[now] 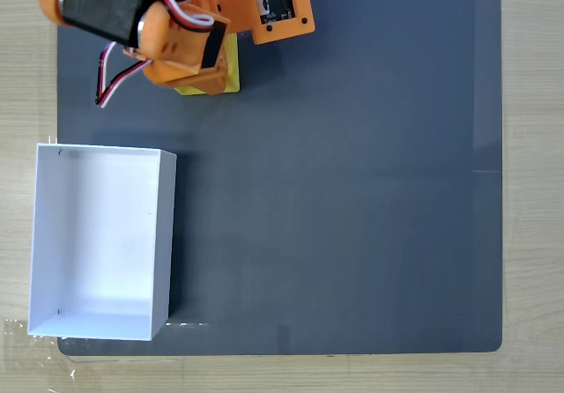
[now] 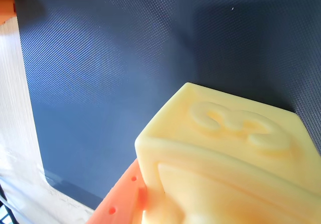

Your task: Grasp a yellow block and put it in the box

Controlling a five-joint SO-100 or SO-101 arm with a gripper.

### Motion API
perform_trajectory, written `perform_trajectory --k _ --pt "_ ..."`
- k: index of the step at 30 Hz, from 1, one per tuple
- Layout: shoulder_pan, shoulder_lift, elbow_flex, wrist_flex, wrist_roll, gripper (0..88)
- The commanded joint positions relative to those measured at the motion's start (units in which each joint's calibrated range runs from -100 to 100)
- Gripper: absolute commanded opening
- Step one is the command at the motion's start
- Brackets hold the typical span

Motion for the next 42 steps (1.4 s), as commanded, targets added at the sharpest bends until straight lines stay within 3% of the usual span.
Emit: perform_trajectory --k 1,8,19,24,37,42 --pt "-0.17 -1.08 -0.76 0.28 0.02 22.1" --pt "-2.53 -5.65 -2.29 0.89 -0.03 22.1" --pt "-15.99 -21.5 -3.29 -0.07 -0.3 22.1" --pt "-18.6 -27.94 -7.54 -8.97 -4.6 22.6" --pt "-4.8 -28.11 -7.54 -43.62 -14.46 22.1" --pt "0.42 -20.4 -8.53 -50.77 -16.56 22.1"
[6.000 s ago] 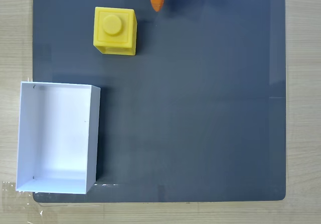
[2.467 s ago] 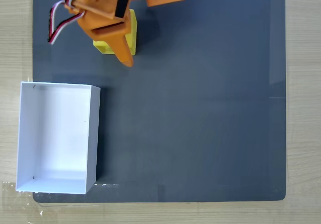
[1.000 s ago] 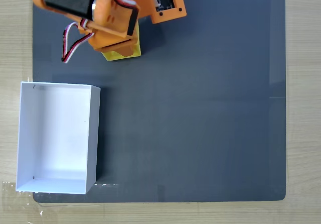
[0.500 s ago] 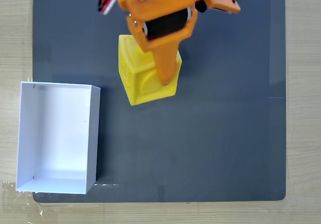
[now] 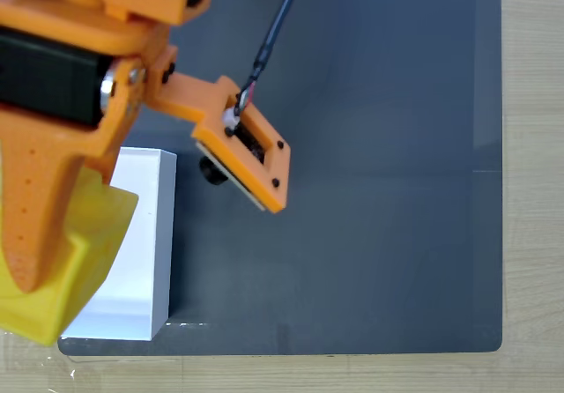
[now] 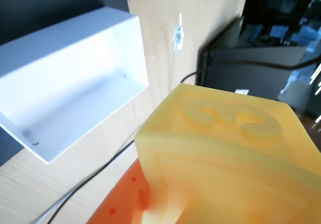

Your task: Grasp a yellow block and put it in the box

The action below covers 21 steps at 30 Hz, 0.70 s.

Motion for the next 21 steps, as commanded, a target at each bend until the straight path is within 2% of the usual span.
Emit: perform_trajectory --k 1,8,21 --pt "3.17 3.88 -3.39 -4.91 -0.71 22.1" --pt "5.86 14.81 -3.48 -10.67 -0.66 22.1" --pt "4.52 24.81 -3.48 -10.93 -0.19 22.1"
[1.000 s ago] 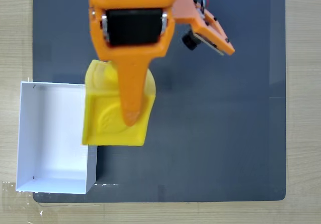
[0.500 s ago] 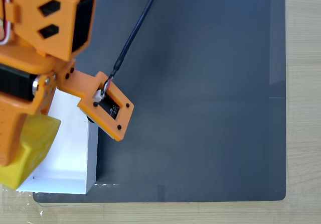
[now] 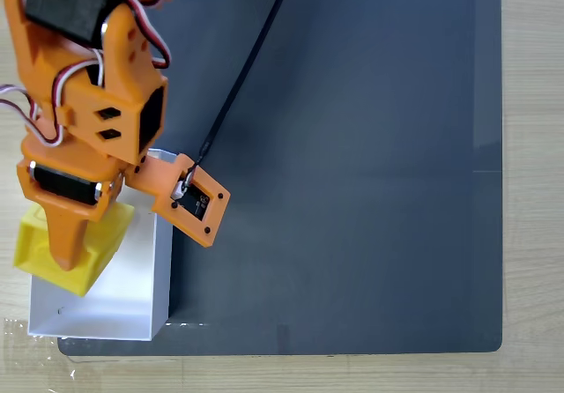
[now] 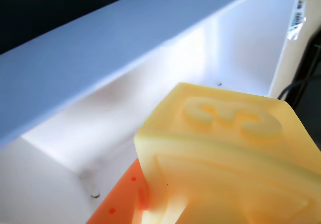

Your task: Grasp a yellow block and put it in the box

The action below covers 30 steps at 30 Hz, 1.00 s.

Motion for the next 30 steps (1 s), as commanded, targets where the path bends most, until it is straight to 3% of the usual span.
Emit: perform_trajectory --k 1,14,21,30 --pt "-0.52 0.38 -3.48 -1.24 0.23 22.2" --pt "-0.52 2.32 -3.48 -0.37 5.11 23.5" --pt "-0.52 2.24 -6.55 2.34 5.06 39.6" --pt "-0.86 0.8 -15.96 11.24 4.54 41.1"
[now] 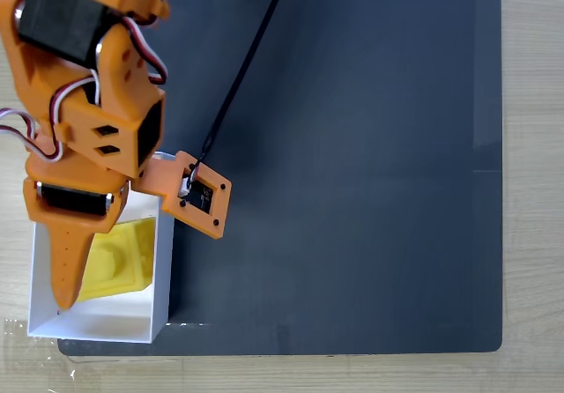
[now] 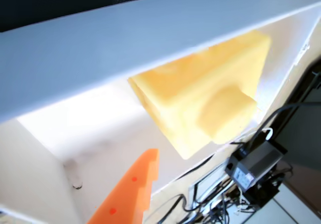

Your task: Grasp a yellow block and put it in the box

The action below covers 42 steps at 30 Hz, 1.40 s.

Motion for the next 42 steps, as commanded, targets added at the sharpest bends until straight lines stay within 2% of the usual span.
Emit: perform_trajectory --k 1,4,6,13,19,25,28,36,39,42 --pt "-0.49 -3.33 -7.83 4.94 -0.38 41.1" --pt "-0.49 -6.13 -10.45 9.65 -1.95 40.6" --pt "-0.58 -8.93 -11.63 13.14 -3.47 36.2" --pt "-4.53 -24.27 -11.18 28.24 -5.31 1.2" --pt "-10.85 -39.78 -5.57 38.62 -5.47 2.4" --pt "-15.81 -57.06 19.58 38.97 -5.05 3.1" --pt "-17.5 -65.96 36.76 35.13 -5.05 3.1" --pt "-17.5 -88.76 78.19 14.71 -4.94 2.6" --pt "-17.41 -97.15 88.23 14.01 -4.89 2.6" --pt "-17.24 -105.45 94.39 18.81 -4.89 2.7"
